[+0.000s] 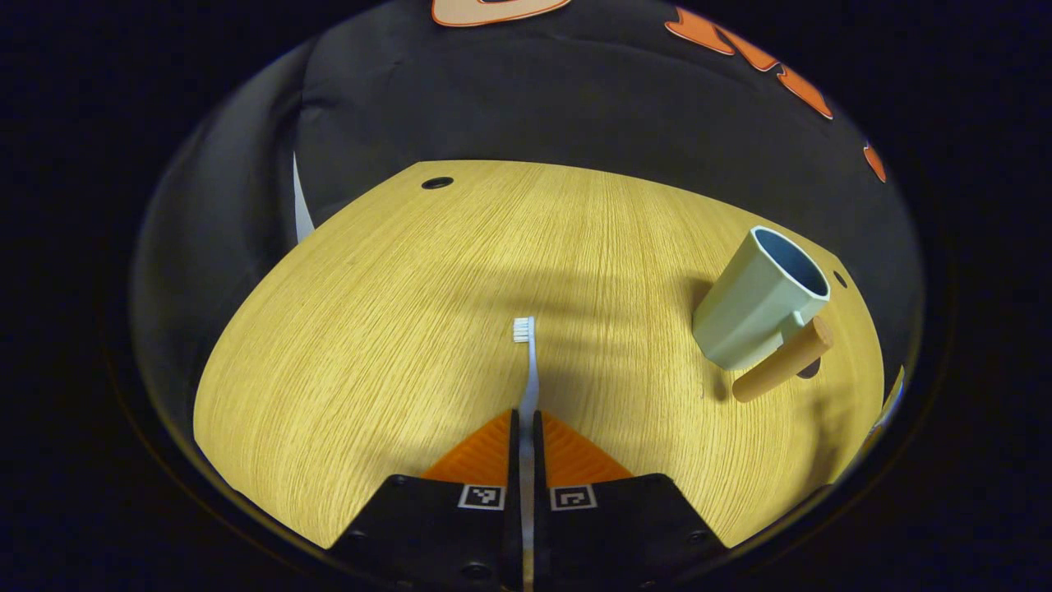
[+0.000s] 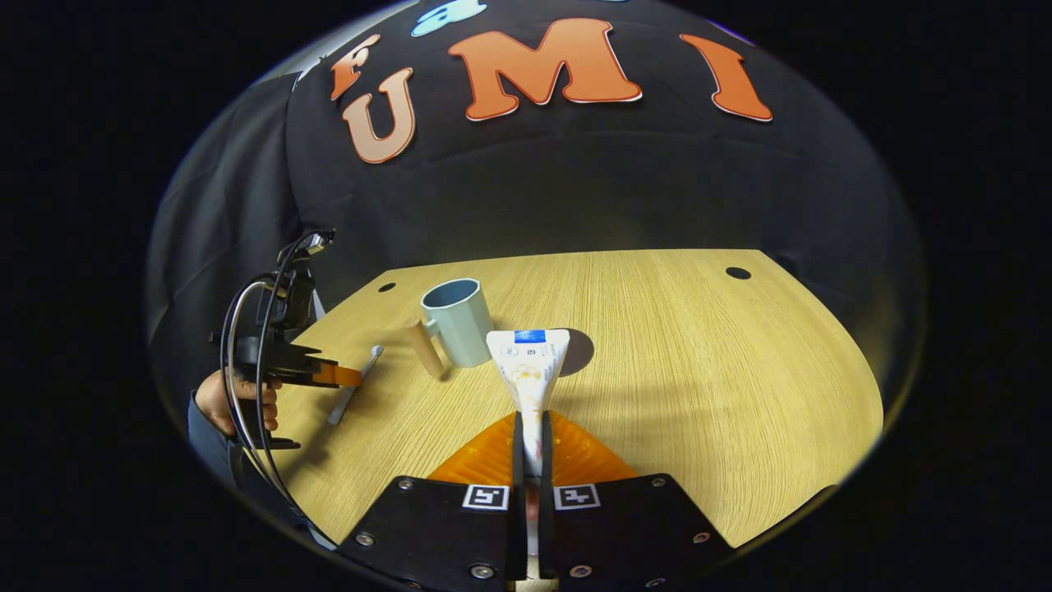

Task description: Put the toothbrush and toothpaste on the desktop into the cup, then pick up the cup and place it on the coaster on the desktop.

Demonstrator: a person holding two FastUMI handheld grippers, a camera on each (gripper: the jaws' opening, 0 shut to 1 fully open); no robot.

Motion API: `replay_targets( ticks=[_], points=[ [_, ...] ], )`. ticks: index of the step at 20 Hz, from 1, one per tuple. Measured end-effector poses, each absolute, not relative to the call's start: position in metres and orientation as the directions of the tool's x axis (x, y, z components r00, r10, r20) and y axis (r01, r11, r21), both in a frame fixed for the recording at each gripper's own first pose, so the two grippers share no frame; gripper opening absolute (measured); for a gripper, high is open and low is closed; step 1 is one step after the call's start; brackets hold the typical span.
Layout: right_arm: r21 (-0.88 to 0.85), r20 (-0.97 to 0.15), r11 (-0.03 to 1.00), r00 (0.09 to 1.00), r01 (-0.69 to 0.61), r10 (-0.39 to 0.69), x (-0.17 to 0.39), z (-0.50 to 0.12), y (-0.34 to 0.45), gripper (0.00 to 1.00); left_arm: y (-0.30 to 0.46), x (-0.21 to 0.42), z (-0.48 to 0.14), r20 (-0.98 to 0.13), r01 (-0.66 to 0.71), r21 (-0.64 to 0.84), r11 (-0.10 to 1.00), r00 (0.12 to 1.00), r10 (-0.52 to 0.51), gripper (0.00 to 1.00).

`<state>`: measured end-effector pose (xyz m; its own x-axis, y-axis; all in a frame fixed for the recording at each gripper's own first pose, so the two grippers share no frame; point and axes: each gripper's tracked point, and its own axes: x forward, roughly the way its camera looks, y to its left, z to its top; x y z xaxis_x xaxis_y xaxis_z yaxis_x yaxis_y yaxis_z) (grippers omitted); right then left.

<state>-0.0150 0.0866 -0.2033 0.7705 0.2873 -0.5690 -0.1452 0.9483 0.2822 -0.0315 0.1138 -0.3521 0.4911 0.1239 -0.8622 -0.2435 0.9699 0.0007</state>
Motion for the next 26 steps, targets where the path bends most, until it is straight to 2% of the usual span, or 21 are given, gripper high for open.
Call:
replay_targets(
  ticks=[4, 8, 14, 20, 26],
  points=[
    [0.289, -0.562, 0.946, 0.774, -0.147, 0.293, -0.014, -0.201, 0.088, 0.06, 0.113, -0.025, -0.338, -0.828, -0.235, -0.05, 0.971, 0.553, 0.092, 0.04],
    [0.293, -0.55, 0.944, 0.781, -0.149, 0.294, -0.012, -0.198, 0.089, 0.06, 0.116, -0.004, -0.296, -0.724, -0.207, -0.015, 0.978, 0.676, 0.132, 0.04],
    [0.312, -0.504, 0.938, 0.81, -0.152, 0.299, -0.005, -0.179, 0.089, 0.05, 0.096, 0.025, -0.235, -0.561, -0.149, 0.014, 0.989, 0.818, 0.131, 0.04],
    [0.309, -0.455, 0.938, 0.842, -0.156, 0.289, 0.01, -0.161, 0.088, 0.06, 0.068, 0.05, -0.199, -0.436, -0.114, -0.006, 0.993, 0.894, 0.101, 0.03],
    [0.314, -0.423, 0.935, 0.857, -0.165, 0.294, 0.015, -0.146, 0.09, 0.05, 0.034, 0.077, -0.166, -0.323, -0.066, -0.096, 0.993, 0.946, 0.031, 0.03]
  ],
)
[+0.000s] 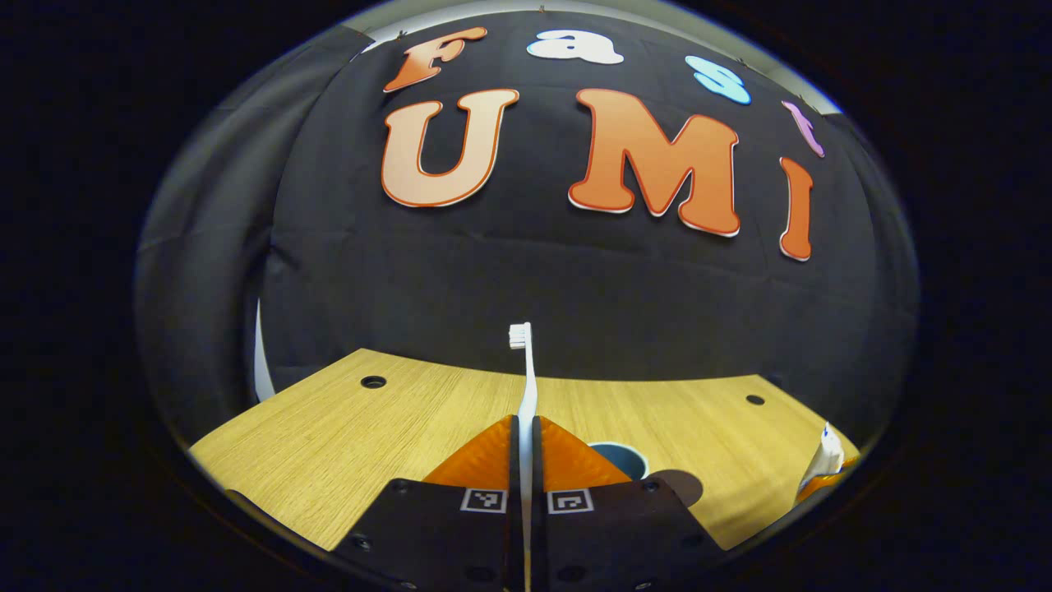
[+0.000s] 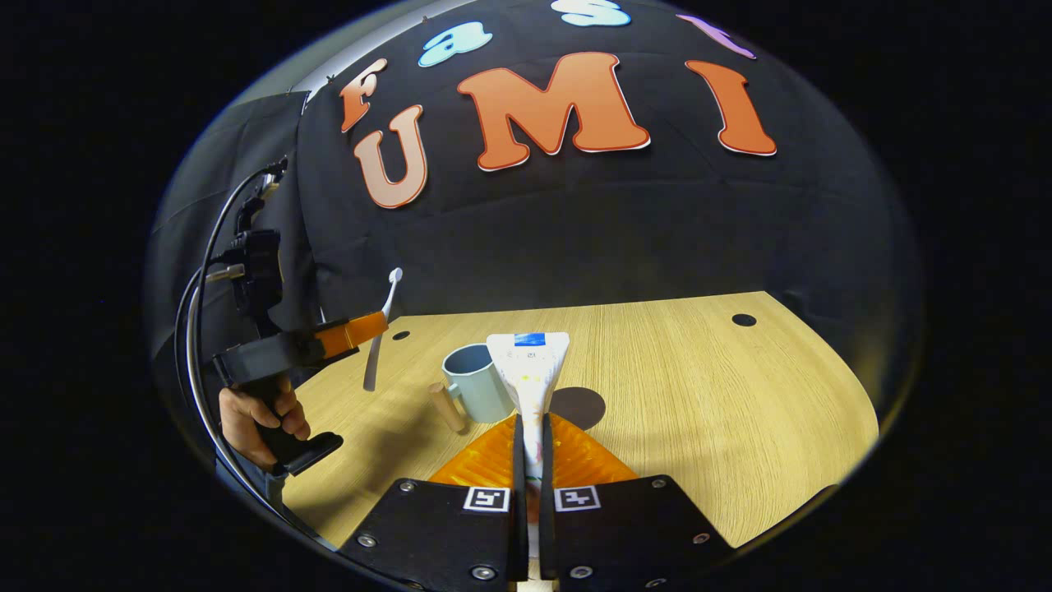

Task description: Put the toothbrush and toothpaste on the desktop into the cup, then pick up the cup and place it on the coaster on the desktop.

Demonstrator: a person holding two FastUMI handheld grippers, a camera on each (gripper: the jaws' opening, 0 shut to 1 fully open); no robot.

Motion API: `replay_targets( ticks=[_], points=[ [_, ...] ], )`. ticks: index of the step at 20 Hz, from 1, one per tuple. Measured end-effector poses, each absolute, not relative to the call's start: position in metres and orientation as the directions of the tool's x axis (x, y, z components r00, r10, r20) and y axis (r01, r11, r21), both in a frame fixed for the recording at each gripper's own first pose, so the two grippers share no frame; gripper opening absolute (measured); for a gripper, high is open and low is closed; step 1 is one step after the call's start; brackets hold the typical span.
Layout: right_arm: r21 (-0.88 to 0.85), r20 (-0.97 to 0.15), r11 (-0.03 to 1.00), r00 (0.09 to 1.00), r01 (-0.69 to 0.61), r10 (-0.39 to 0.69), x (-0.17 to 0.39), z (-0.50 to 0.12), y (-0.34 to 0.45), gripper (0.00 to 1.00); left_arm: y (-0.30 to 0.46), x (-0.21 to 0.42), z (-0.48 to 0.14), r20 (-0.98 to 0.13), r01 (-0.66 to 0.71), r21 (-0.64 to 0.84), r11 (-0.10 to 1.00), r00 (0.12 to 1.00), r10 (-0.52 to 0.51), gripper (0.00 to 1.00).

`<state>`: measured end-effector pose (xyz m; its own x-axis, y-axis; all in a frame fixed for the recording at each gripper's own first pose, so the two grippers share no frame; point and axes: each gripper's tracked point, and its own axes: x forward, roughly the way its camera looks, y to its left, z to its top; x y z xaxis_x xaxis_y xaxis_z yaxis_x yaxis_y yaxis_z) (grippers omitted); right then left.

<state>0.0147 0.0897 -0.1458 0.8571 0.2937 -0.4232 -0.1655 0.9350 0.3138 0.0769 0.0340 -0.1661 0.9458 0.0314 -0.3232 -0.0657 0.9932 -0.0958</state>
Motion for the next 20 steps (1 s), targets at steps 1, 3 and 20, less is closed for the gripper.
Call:
replay_targets(
  ticks=[1, 3, 20],
  points=[
    [0.317, -0.419, 0.934, 0.859, -0.167, 0.295, 0.015, -0.145, 0.089, 0.06, 0.029, 0.081, -0.161, -0.308, -0.059, -0.099, 0.993, 0.951, 0.025, 0.03],
    [0.312, -0.41, 0.936, 0.865, -0.166, 0.29, 0.021, -0.148, 0.088, 0.06, 0.018, 0.093, -0.153, -0.283, -0.039, -0.103, 0.994, 0.959, 0.008, 0.04],
    [0.282, -0.408, 0.949, 0.878, -0.141, 0.252, 0.032, -0.149, 0.084, 0.05, -0.032, 0.137, -0.205, -0.312, 0.039, -0.132, 0.99, 0.947, -0.079, 0.04]
  ],
)
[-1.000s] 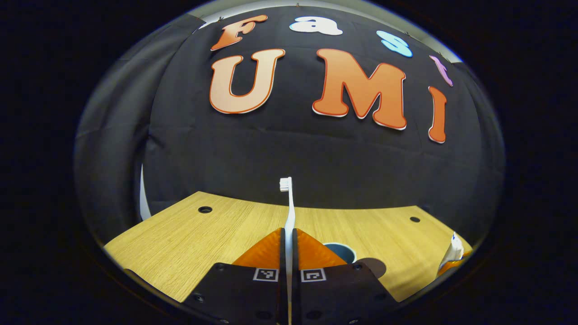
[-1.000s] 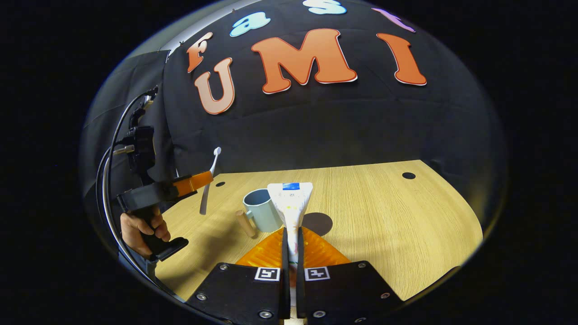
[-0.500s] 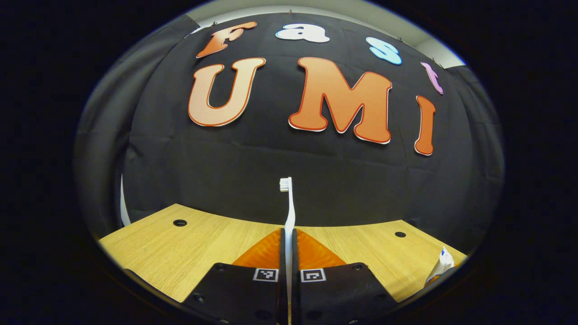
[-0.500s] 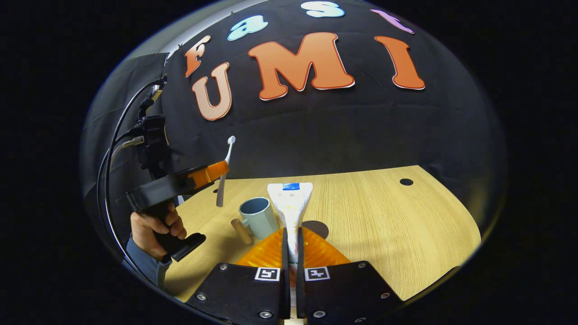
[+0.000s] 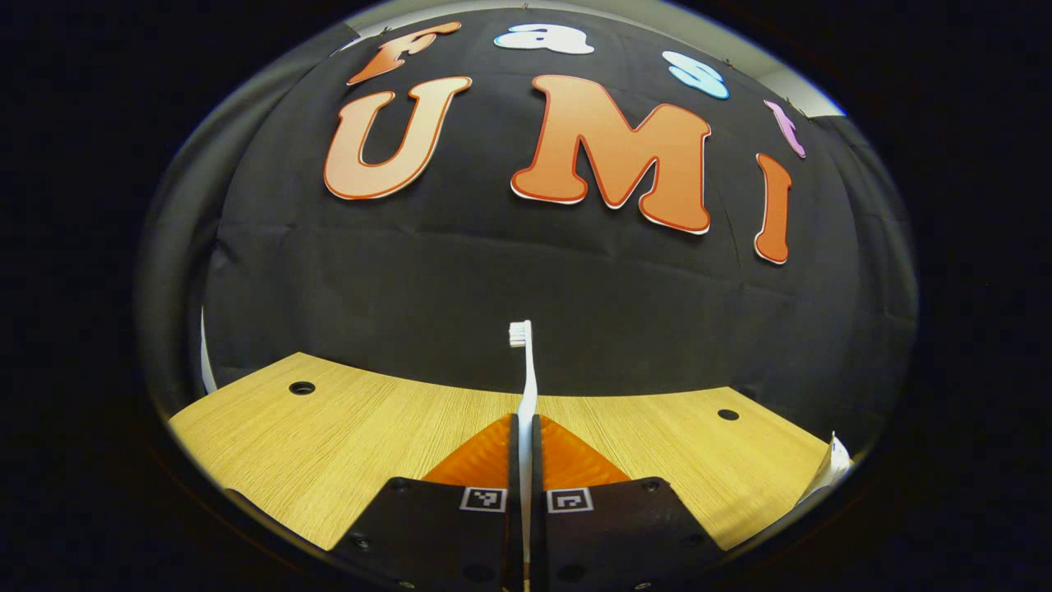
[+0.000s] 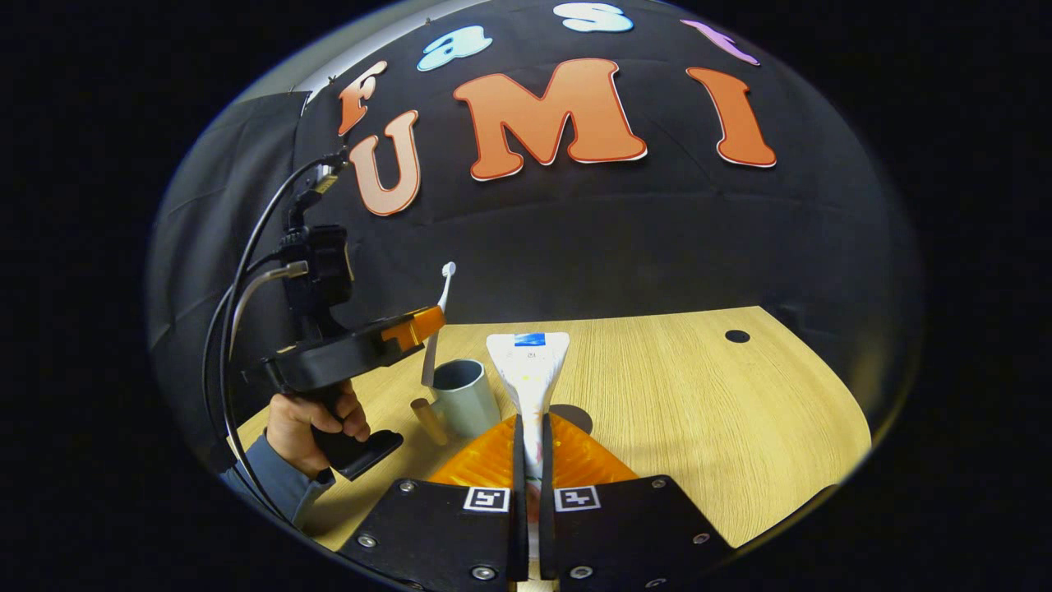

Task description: Put the toothbrush and toothpaste on the desktop into the cup, then pick up the cup and place it on the coaster on the desktop.

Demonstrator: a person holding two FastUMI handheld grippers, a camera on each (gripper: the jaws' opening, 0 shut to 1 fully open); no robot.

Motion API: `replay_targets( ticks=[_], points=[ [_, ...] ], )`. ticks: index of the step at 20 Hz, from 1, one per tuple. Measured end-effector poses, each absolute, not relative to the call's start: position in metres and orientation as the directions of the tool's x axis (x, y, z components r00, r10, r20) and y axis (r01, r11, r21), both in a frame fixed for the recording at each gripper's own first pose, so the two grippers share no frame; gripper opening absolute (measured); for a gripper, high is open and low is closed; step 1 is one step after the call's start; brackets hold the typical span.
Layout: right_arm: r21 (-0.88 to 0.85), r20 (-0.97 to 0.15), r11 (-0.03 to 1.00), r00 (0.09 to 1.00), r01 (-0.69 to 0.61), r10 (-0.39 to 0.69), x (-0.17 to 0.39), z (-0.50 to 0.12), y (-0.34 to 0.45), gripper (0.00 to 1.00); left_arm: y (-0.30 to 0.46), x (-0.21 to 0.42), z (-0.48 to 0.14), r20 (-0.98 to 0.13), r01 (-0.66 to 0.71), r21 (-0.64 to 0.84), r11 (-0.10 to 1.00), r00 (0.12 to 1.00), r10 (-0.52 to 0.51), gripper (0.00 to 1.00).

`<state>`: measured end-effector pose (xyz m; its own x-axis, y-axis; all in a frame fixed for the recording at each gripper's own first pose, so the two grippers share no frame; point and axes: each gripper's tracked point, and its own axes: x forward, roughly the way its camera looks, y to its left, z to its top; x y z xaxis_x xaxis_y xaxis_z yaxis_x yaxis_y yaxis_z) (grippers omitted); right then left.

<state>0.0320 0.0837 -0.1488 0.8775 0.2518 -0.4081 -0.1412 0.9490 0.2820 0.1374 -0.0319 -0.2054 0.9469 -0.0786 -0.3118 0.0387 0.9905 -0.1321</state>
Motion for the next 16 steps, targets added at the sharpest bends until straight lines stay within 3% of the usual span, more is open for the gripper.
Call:
replay_targets(
  ticks=[11, 16],
  points=[
    [0.295, -0.388, 0.942, 0.881, -0.159, 0.27, 0.041, -0.142, 0.088, 0.05, -0.044, 0.132, -0.246, -0.371, 0.09, -0.097, 0.991, 0.921, -0.12, 0.04],
    [0.3, -0.375, 0.938, 0.883, -0.172, 0.282, 0.05, -0.138, 0.097, 0.05, -0.048, 0.118, -0.259, -0.407, 0.132, -0.124, 0.984, 0.897, -0.172, 0.1]
  ],
)
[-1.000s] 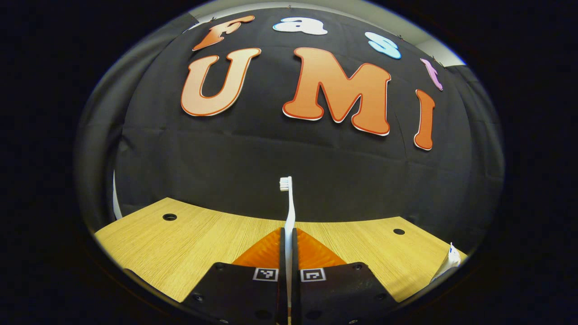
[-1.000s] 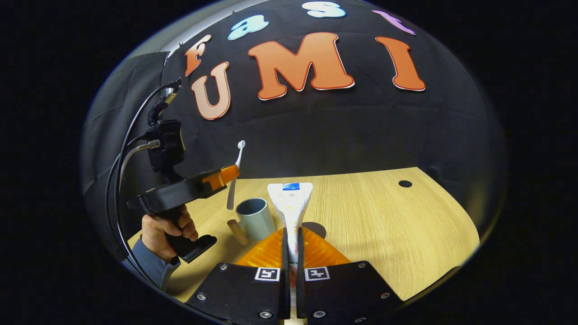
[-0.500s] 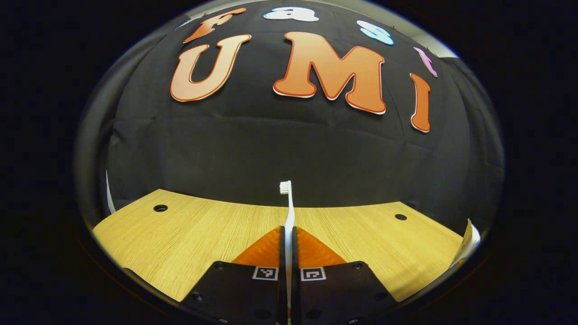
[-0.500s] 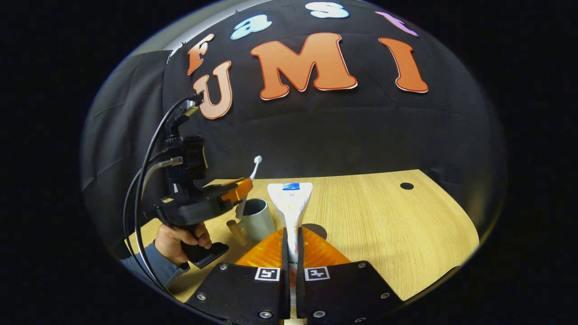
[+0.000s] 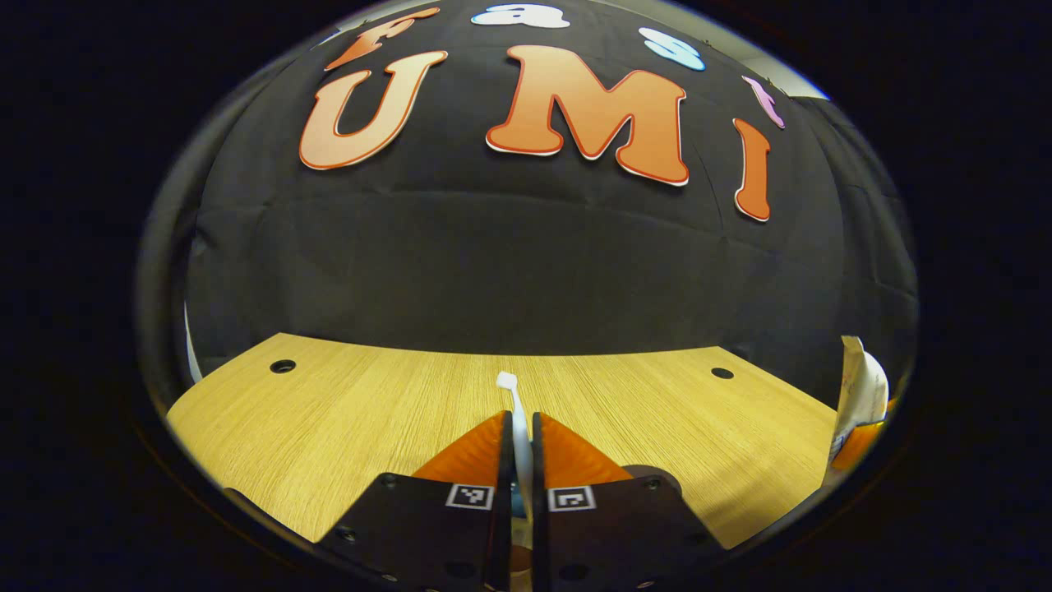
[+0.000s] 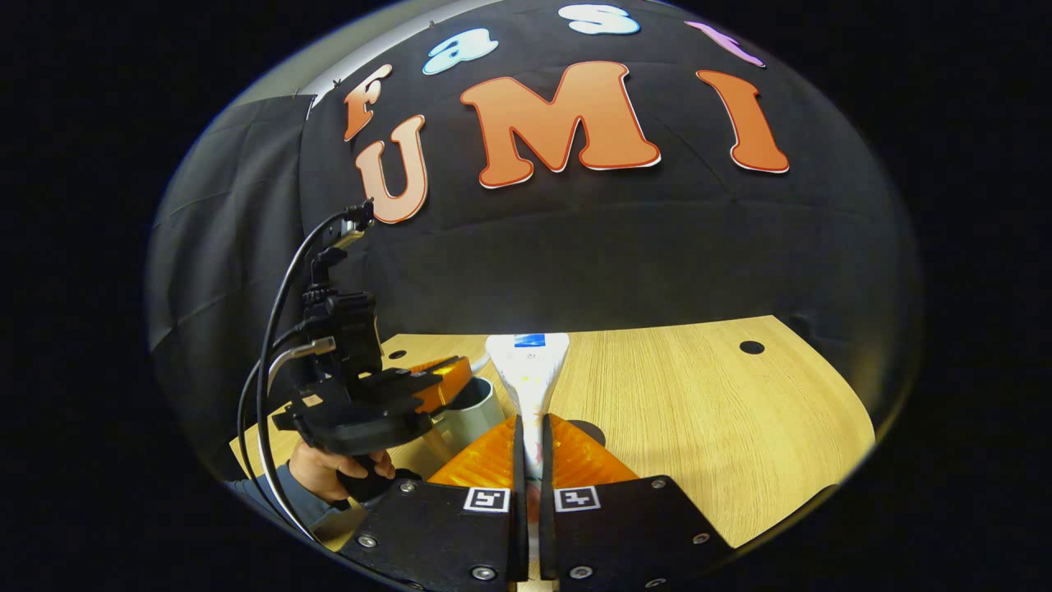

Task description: Put the toothbrush and toothpaste on the desktop into the cup, then pick up the cup and place it on the coaster on the desktop.

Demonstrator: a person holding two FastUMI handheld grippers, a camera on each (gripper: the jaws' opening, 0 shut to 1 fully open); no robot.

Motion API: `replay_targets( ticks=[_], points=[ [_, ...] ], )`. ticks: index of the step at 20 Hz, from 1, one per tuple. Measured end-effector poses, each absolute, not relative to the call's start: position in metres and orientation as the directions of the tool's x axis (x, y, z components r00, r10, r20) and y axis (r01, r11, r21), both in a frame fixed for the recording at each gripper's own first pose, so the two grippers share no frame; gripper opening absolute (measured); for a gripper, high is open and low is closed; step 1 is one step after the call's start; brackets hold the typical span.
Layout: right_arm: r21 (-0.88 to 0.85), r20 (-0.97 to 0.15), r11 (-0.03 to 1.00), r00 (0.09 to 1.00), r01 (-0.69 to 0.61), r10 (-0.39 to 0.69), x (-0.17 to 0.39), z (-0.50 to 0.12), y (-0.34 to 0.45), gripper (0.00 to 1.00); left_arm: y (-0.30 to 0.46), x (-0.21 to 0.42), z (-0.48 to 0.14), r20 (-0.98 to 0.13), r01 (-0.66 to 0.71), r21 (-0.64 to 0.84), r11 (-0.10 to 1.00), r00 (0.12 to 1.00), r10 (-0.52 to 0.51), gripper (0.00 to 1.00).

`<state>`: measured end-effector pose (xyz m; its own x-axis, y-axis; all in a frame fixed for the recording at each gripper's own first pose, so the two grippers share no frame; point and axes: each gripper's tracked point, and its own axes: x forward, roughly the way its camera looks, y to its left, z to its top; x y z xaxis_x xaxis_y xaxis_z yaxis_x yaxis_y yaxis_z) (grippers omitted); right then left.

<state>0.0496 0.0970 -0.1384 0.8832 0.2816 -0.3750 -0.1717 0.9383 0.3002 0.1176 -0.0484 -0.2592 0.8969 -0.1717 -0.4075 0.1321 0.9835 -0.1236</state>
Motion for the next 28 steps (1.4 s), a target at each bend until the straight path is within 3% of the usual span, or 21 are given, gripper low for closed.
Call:
replay_targets(
  ticks=[1, 4, 6, 9, 13, 21, 28],
  points=[
    [0.307, -0.373, 0.935, 0.882, -0.175, 0.287, 0.052, -0.138, 0.101, 0.05, -0.049, 0.111, -0.26, -0.406, 0.138, -0.136, 0.981, 0.896, -0.182, 0.16],
    [0.314, -0.363, 0.932, 0.883, -0.184, 0.297, 0.061, -0.135, 0.109, 0.05, -0.042, 0.1, -0.258, -0.395, 0.138, -0.132, 0.982, 0.901, -0.18, 0.63],
    [0.306, -0.354, 0.933, 0.887, -0.191, 0.298, 0.068, -0.132, 0.113, 0.05, -0.031, 0.092, -0.245, -0.374, 0.129, -0.13, 0.983, 0.912, -0.169, 0.86],
    [0.301, -0.339, 0.931, 0.889, -0.205, 0.306, 0.08, -0.124, 0.121, 0.05, -0.013, 0.078, -0.229, -0.351, 0.104, -0.134, 0.985, 0.925, -0.146, 0.96],
    [0.301, -0.305, 0.925, 0.895, -0.234, 0.326, 0.097, -0.111, 0.139, 0.05, 0.005, 0.047, -0.223, -0.358, 0.118, -0.156, 0.981, 0.918, -0.168, 0.98],
    [0.288, -0.286, 0.918, 0.89, -0.274, 0.355, 0.126, -0.112, 0.172, 0.05, 0.055, -0.009, -0.234, -0.343, 0.093, -0.047, 0.995, 0.933, -0.103, 0.97],
    [0.294, -0.261, 0.911, 0.893, -0.288, 0.367, 0.158, -0.123, 0.189, 0.05, 0.07, -0.036, -0.247, -0.365, 0.045, -0.093, 0.995, 0.928, -0.076, 0.98]
  ],
)
